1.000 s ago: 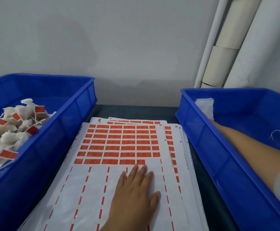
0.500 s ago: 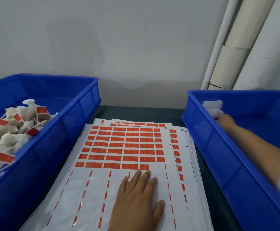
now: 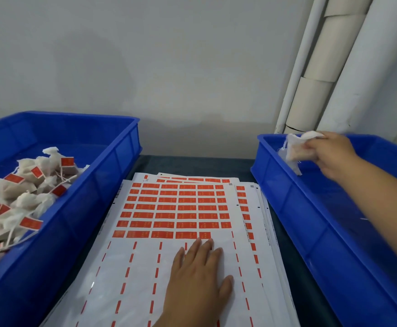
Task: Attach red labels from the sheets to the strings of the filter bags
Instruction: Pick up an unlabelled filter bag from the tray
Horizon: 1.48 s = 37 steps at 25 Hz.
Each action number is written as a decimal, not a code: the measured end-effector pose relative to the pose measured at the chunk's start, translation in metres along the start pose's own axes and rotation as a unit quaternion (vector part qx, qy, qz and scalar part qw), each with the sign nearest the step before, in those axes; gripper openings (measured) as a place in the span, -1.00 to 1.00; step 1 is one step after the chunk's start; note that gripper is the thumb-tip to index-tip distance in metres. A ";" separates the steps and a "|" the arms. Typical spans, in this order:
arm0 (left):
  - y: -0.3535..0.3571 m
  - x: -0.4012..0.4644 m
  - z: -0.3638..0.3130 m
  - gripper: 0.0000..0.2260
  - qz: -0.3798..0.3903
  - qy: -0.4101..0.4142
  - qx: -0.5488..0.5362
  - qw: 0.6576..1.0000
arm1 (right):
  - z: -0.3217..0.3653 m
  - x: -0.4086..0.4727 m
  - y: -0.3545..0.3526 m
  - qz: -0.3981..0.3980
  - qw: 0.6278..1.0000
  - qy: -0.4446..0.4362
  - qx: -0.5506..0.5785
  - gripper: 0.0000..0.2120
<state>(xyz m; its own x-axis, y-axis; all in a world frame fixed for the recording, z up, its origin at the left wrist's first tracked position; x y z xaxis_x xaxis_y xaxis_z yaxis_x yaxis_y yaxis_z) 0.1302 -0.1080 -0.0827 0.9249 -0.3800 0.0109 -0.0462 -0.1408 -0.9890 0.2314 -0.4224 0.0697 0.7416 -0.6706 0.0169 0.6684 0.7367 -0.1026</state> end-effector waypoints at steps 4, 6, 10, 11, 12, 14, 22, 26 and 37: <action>-0.011 -0.008 0.003 -0.58 -0.041 -0.012 -0.117 0.992 | 0.061 -0.069 0.041 0.091 0.991 -0.096 0.008 -0.94; -0.025 -0.012 0.011 -0.86 -0.070 -0.064 -0.308 0.947 | 0.074 -0.105 0.069 0.126 0.985 -0.113 0.023 -0.97; -0.040 -0.016 0.033 -0.75 -0.144 -0.145 -0.492 0.846 | 0.033 -0.174 0.115 0.191 0.980 -0.057 0.029 -0.92; -0.043 -0.017 0.037 -0.71 -0.157 -0.156 -0.522 0.824 | 0.013 -0.188 0.123 0.205 0.977 -0.048 0.020 -0.90; -0.045 -0.018 0.039 -0.66 -0.165 -0.161 -0.549 0.803 | -0.008 -0.200 0.127 0.208 0.978 -0.034 0.008 -0.86; -0.051 -0.020 0.042 -0.56 -0.183 -0.165 -0.576 0.780 | -0.051 -0.213 0.123 0.174 0.985 0.020 -0.005 -0.80; -0.071 -0.022 0.041 -0.62 -0.238 -0.115 -0.445 0.856 | -0.106 -0.220 0.090 0.150 0.988 0.018 0.028 -0.66; -0.064 -0.020 0.038 -0.83 -0.238 -0.075 -0.397 0.883 | -0.109 -0.219 0.084 0.179 0.983 -0.020 0.024 -0.75; -0.069 -0.025 0.025 -0.78 -0.257 -0.009 -0.322 0.911 | -0.063 -0.252 0.084 0.141 0.906 -0.371 -0.148 -0.69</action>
<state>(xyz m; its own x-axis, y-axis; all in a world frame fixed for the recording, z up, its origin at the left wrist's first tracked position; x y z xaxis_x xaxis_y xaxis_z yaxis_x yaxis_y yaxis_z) 0.1194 -0.0654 -0.0183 0.8924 -0.0980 0.4404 0.1889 -0.8053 -0.5620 0.0971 -0.1968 -0.0061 0.7879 -0.1356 0.6007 0.4833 0.7407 -0.4666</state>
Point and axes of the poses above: each hand's wrist, its own x-axis towards the middle knuckle, its own y-axis out of the palm, z = x × y, the point moved 7 cm from there along x, towards the middle knuckle, and after that the axes turned 7 degrees about x, right-handed, at the moved point
